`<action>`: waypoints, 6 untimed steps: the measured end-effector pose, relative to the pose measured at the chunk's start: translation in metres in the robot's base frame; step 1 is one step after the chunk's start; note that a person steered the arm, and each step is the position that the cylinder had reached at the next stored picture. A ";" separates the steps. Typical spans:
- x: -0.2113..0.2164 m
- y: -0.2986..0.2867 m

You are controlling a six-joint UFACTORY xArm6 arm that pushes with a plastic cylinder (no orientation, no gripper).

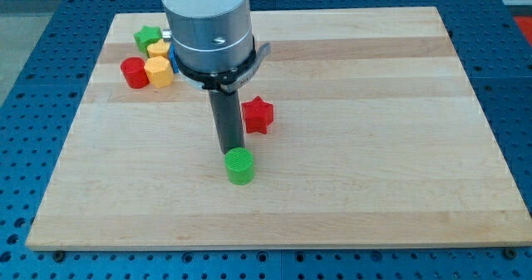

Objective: Move green circle towards bottom center

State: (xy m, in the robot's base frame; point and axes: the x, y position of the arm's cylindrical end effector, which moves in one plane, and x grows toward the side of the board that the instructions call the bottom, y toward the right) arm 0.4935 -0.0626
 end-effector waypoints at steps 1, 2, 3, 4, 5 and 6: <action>-0.002 -0.041; 0.005 -0.048; 0.026 -0.017; 0.026 0.020; 0.027 0.034; 0.039 0.034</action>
